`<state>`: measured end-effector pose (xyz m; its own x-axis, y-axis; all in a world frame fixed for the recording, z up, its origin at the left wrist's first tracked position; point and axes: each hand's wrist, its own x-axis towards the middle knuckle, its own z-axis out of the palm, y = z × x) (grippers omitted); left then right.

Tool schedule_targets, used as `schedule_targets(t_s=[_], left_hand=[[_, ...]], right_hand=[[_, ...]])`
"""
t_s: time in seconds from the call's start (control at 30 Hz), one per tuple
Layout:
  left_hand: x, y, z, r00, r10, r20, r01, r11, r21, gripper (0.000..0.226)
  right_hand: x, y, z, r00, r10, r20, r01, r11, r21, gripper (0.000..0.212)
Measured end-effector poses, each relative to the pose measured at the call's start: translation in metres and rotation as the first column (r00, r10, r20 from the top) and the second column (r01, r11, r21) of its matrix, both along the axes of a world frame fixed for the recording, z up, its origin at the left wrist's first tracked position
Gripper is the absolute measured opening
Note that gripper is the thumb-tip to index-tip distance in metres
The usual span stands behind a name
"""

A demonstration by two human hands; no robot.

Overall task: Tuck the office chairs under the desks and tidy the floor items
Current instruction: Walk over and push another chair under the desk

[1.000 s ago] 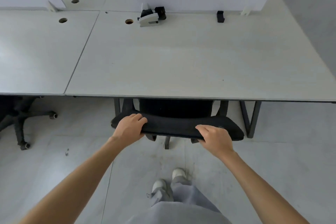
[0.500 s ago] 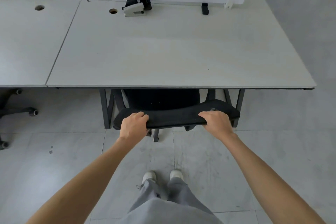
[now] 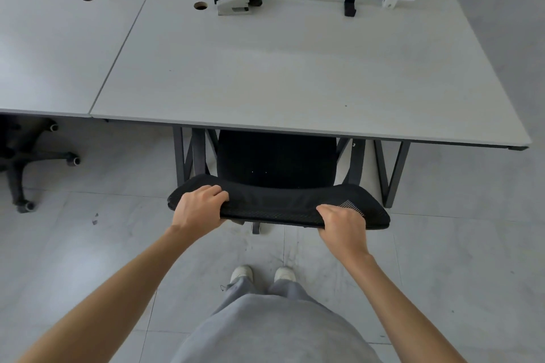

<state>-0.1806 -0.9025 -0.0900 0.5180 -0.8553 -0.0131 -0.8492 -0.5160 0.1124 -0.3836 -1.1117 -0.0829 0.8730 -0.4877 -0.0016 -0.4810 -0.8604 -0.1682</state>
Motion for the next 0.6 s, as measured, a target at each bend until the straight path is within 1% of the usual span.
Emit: schedule_targets(t_s=[0.13,0.3,0.47,0.6], left_hand=[[0.014,0.005,0.002,1.000,-0.004,-0.011,0.004,1.000,0.000,0.026],[0.004,0.000,0.002,1.000,0.008,-0.013,-0.008,1.000,-0.018,0.019],[-0.003,0.000,0.003,0.999,0.040,-0.027,-0.040,0.999,0.003,0.021],[-0.012,-0.005,0.002,0.998,0.055,-0.014,-0.055,0.998,-0.006,0.022]], right_hand=[[0.003,0.019,0.001,0.999,-0.019,0.029,0.020,1.000,-0.017,0.024],[-0.005,0.007,-0.005,0.998,0.021,0.058,-0.021,1.000,-0.008,0.022],[-0.007,0.001,-0.006,0.993,0.066,0.093,-0.065,0.998,-0.011,0.031],[-0.012,-0.007,-0.005,0.993,0.080,0.090,-0.079,0.997,-0.008,0.032]])
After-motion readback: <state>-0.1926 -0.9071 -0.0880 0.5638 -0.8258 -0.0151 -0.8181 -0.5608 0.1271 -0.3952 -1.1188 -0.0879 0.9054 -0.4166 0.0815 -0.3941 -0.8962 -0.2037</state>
